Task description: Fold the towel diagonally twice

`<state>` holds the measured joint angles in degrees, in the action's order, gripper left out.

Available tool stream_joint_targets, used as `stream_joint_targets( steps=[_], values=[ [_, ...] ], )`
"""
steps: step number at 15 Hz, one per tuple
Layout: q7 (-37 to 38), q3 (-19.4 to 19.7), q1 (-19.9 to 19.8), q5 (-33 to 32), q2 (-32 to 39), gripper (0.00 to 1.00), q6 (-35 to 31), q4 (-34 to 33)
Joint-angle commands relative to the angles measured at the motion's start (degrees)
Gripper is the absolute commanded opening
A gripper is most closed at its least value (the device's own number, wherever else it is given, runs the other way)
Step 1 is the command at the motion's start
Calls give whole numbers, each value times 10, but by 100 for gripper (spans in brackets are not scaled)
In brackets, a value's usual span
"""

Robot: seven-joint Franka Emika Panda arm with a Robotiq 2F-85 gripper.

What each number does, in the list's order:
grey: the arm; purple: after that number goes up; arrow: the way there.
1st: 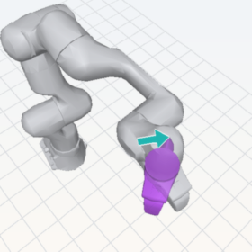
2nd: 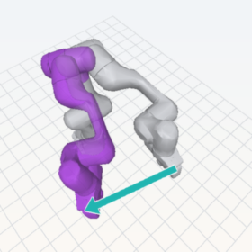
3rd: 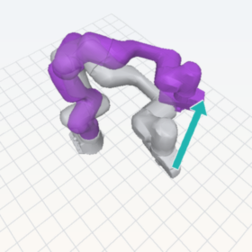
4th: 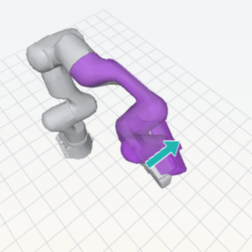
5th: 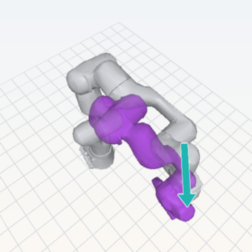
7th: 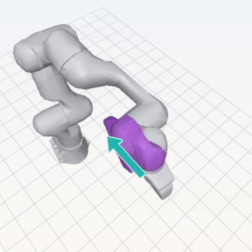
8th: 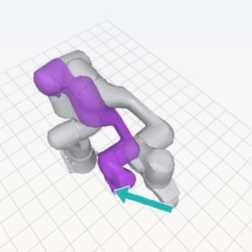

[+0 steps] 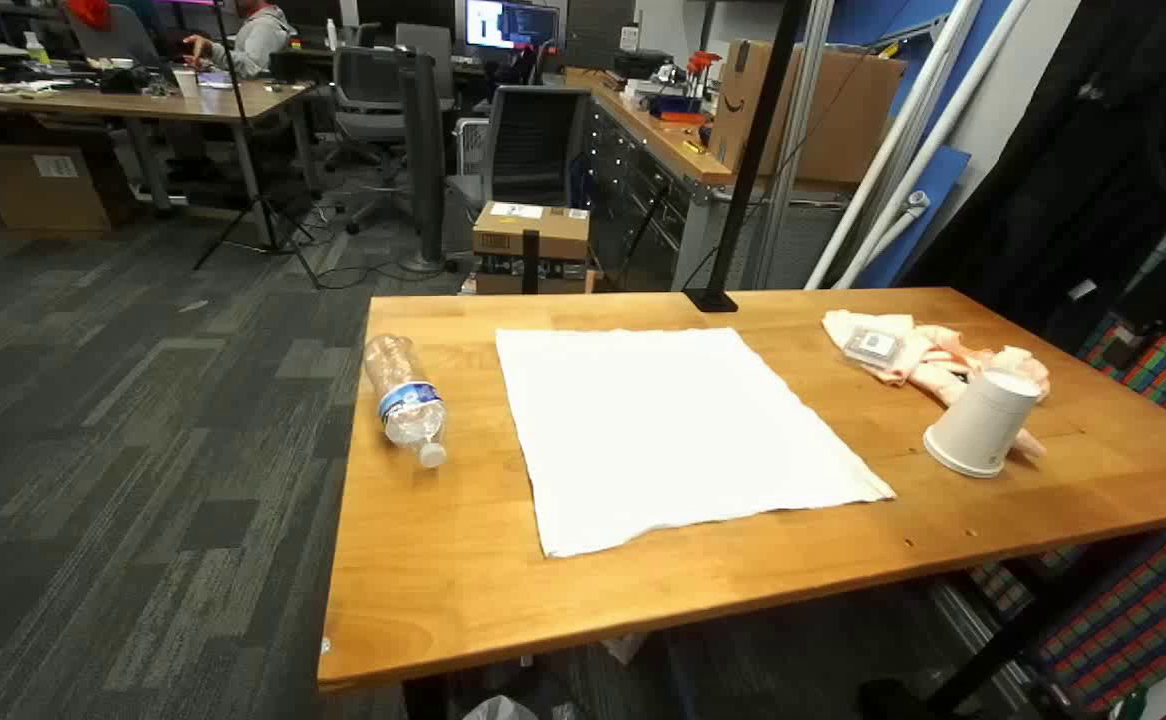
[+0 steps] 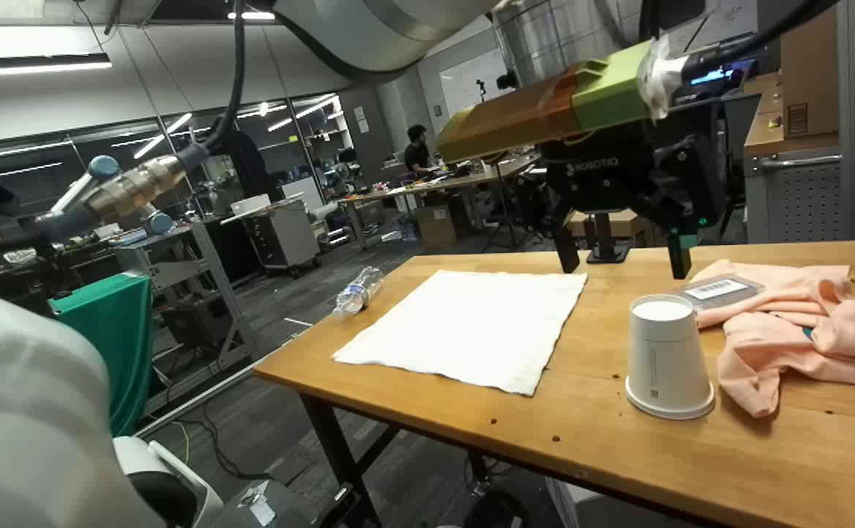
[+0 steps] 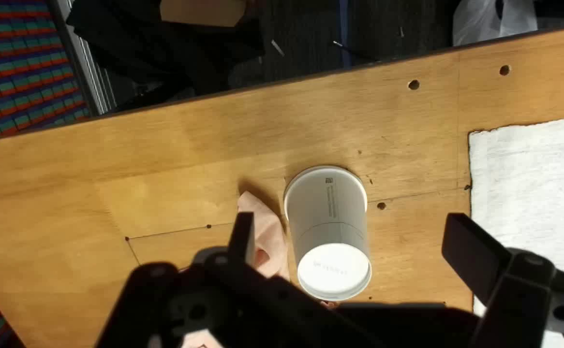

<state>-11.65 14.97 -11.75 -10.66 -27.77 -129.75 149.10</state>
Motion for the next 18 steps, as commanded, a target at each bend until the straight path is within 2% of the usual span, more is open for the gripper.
stream_joint_targets(
  steps=[1, 13, 18],
  values=[
    [-3, -5, -5, 3, 0, 100, 1, -4],
    [-3, -5, -5, 3, -2, 100, 1, -10],
    [-17, -30, 24, 4, 1, 100, -6, -15]
  ],
)
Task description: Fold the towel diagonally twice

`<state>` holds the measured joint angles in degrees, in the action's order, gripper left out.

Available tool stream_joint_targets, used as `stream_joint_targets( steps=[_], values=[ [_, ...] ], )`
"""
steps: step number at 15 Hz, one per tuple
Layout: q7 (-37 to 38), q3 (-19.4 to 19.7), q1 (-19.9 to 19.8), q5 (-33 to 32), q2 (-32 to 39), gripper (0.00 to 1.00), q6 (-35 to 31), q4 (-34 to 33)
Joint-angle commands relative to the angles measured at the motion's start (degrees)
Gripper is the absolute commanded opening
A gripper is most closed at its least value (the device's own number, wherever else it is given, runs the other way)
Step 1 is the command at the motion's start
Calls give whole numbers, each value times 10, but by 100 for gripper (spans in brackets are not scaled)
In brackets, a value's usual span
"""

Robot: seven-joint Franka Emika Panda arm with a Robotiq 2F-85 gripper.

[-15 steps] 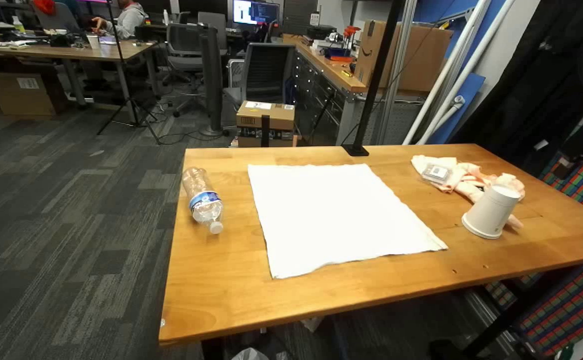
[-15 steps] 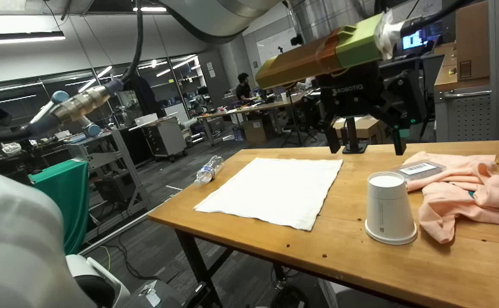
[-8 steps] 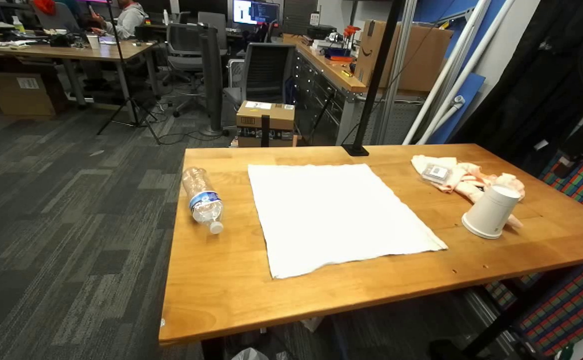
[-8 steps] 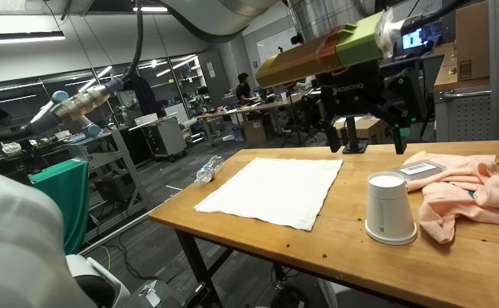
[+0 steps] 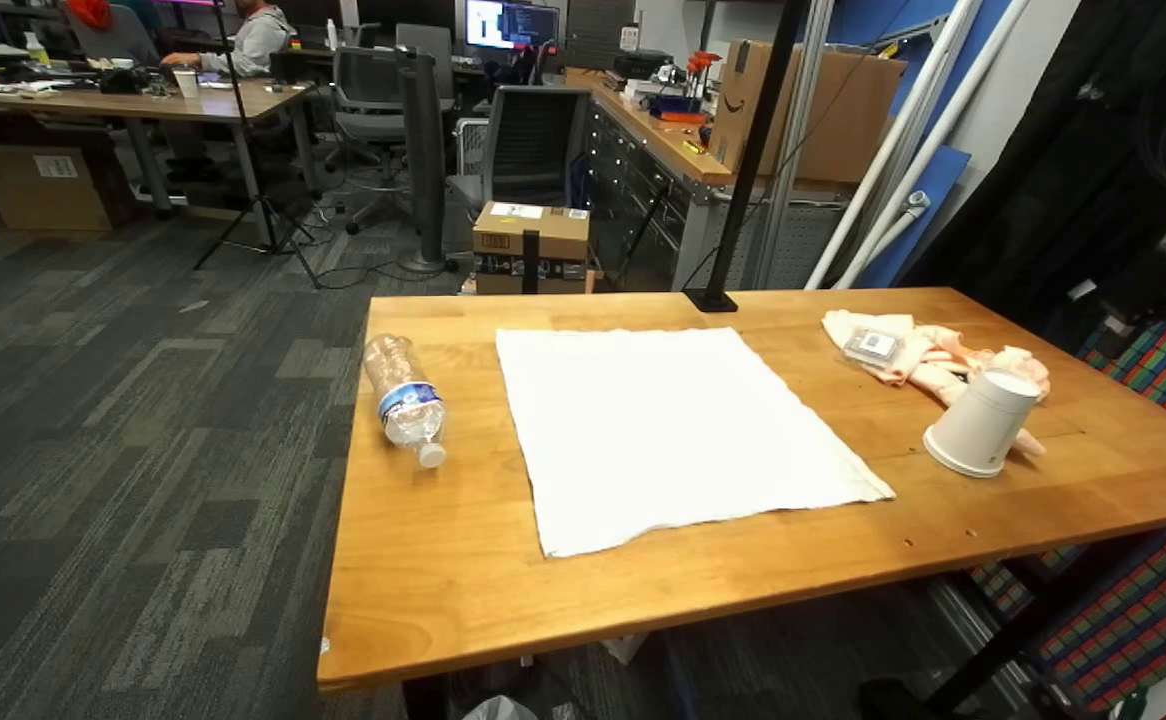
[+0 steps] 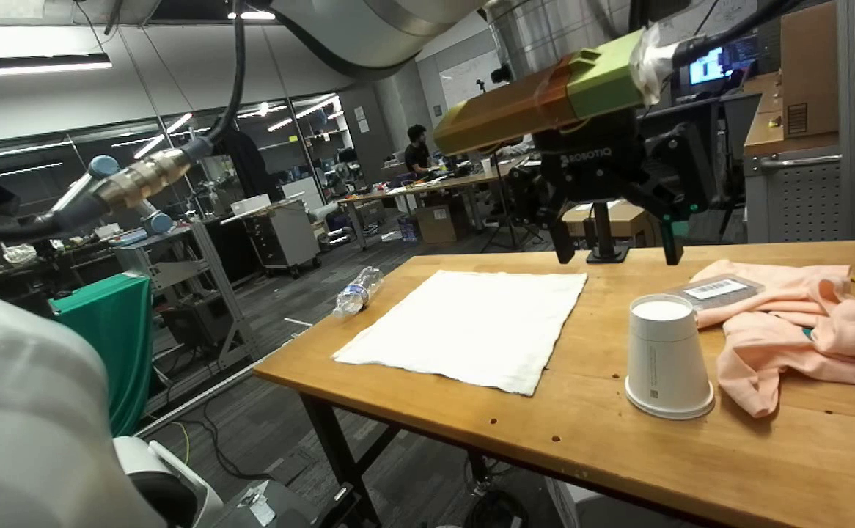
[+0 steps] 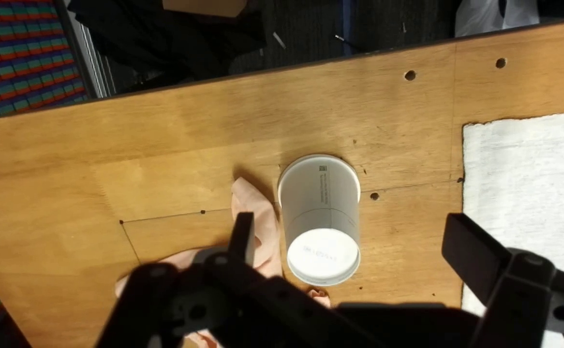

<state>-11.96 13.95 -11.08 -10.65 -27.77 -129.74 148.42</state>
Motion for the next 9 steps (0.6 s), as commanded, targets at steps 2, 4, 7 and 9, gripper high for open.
stream_joint_targets(
  steps=[2, 4, 7, 9],
  values=[
    [-20, -37, 39, 9, 4, 100, -8, -12],
    [-19, -56, 61, 10, 15, 100, -10, -20],
    [-26, -76, 89, 11, 36, 100, -22, -31],
    [-35, -82, 103, 12, 57, 100, -37, -46]
  ],
)
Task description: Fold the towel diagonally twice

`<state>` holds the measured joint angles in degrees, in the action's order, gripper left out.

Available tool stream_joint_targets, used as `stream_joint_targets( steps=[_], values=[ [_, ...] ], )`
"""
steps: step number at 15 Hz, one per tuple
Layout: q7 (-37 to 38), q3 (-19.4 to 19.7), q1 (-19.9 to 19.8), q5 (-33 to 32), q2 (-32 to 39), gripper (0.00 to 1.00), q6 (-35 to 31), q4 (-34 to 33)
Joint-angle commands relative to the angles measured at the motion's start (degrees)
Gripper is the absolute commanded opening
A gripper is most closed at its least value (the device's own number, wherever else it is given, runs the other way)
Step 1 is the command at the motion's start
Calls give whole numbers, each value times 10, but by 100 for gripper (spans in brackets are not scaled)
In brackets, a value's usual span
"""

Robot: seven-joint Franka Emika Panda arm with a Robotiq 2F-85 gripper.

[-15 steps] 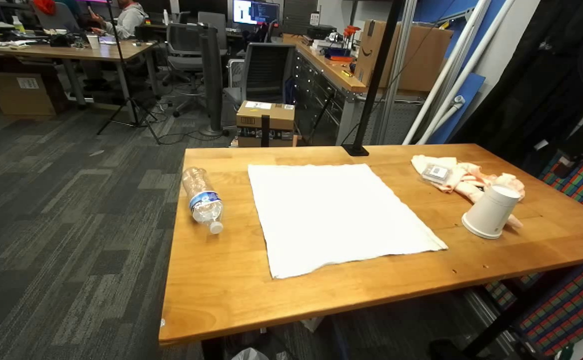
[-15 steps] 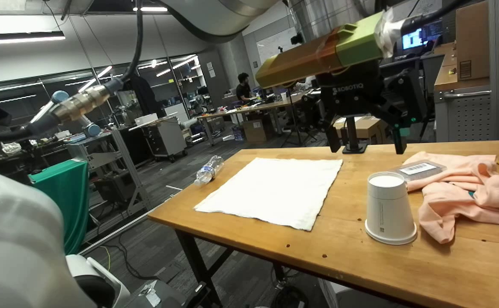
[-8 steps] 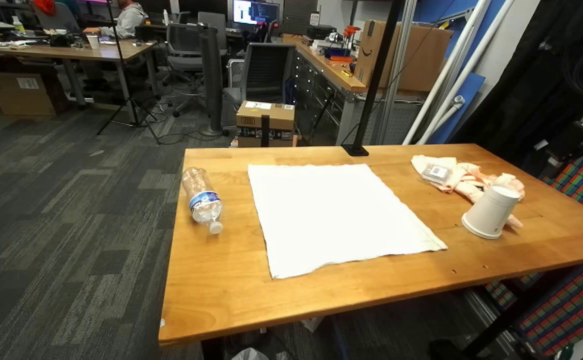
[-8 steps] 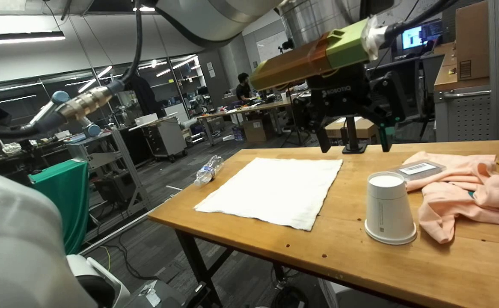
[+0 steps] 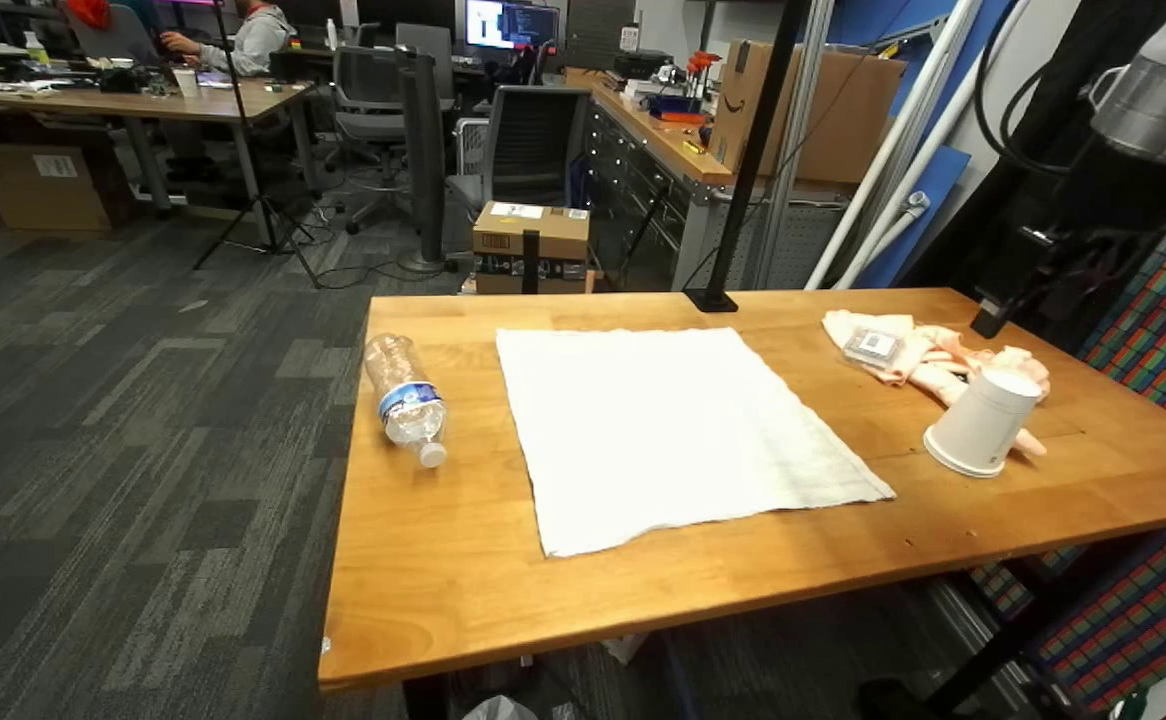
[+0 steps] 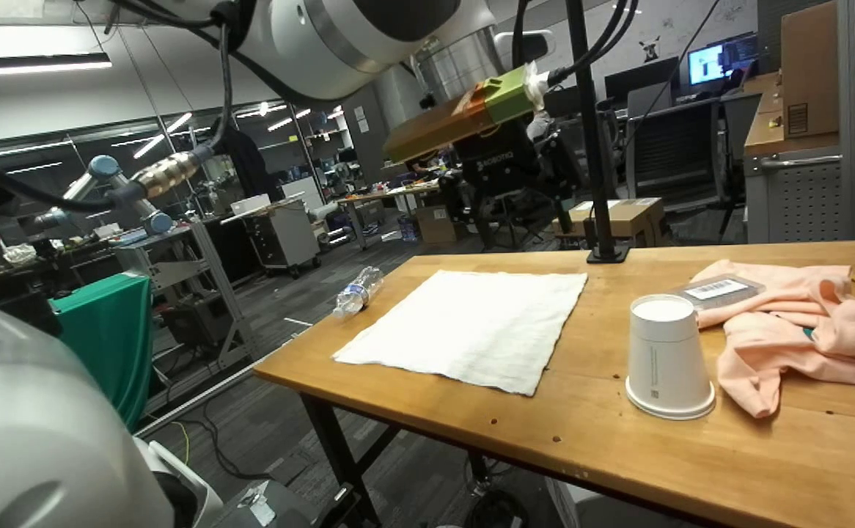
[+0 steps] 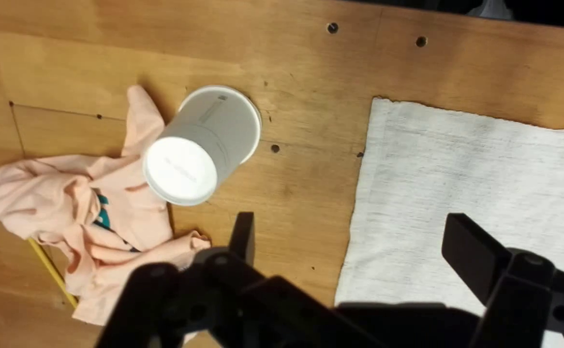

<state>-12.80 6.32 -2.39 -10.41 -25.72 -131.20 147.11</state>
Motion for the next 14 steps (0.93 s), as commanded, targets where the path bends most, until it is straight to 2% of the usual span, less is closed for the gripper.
stream_joint_targets(
  steps=[1, 7, 14],
  values=[
    [-33, -5, 20, 9, 48, 100, -33, -44],
    [-76, 0, 24, 18, 137, 100, -69, -99],
    [-83, -7, 18, 58, 192, 100, -62, -97]
  ],
)
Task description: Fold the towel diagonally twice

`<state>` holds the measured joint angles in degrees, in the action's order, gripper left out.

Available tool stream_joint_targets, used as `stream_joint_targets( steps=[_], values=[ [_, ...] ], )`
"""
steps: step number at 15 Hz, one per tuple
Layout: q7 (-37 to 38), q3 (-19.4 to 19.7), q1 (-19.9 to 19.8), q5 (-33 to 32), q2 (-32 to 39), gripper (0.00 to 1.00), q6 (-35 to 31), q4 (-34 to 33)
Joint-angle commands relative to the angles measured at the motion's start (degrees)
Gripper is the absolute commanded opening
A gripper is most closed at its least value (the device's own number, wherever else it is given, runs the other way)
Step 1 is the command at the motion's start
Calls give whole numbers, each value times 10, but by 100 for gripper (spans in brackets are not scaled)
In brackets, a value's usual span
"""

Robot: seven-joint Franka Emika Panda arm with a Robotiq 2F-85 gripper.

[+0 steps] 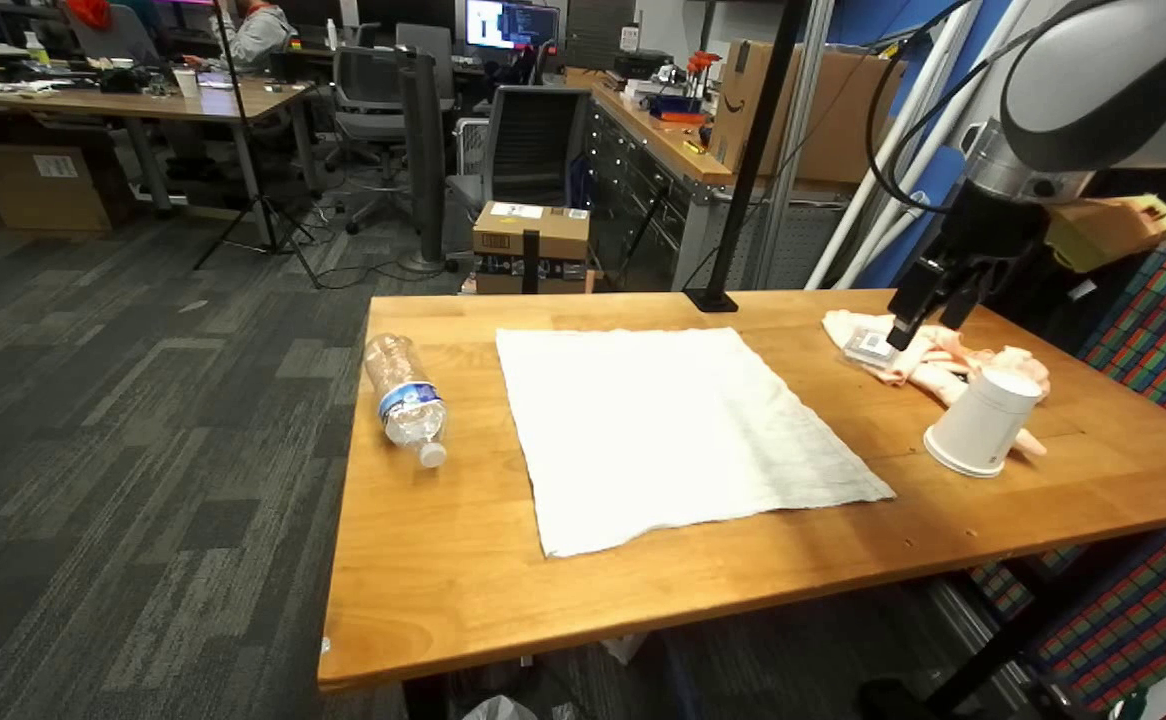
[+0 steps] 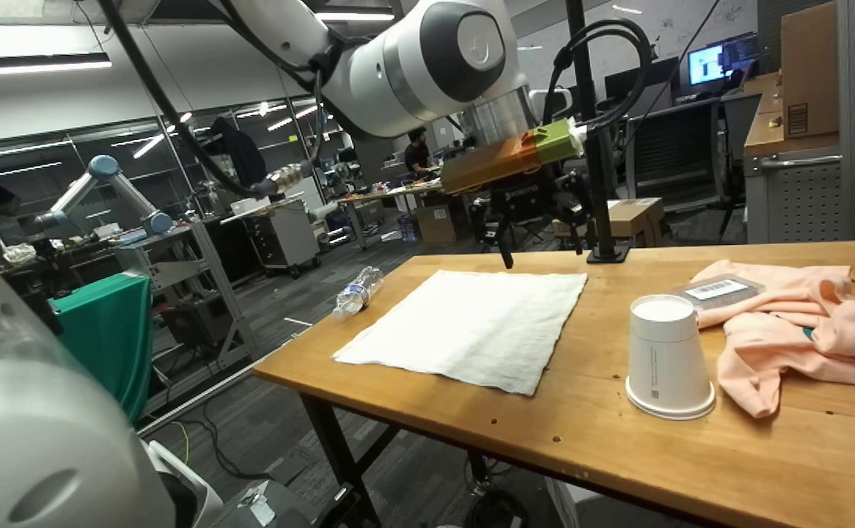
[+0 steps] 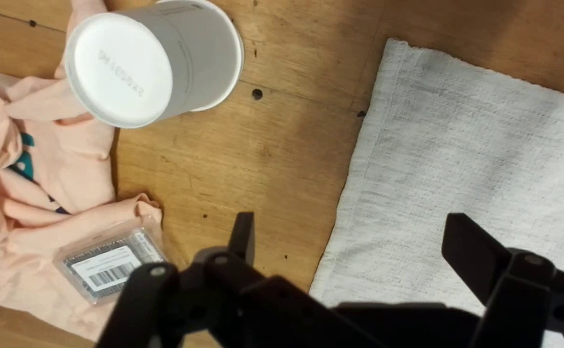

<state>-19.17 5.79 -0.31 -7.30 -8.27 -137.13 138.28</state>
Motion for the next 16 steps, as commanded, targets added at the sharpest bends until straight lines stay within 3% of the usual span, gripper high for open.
stream_joint_targets(
  steps=[1, 9, 16],
  values=[
    [-18, -2, -4, 31, 24, 100, -4, -7],
    [5, -11, -8, 50, 82, 100, -85, 3],
    [80, -34, 1, 21, 125, 100, -202, 76]
  ],
)
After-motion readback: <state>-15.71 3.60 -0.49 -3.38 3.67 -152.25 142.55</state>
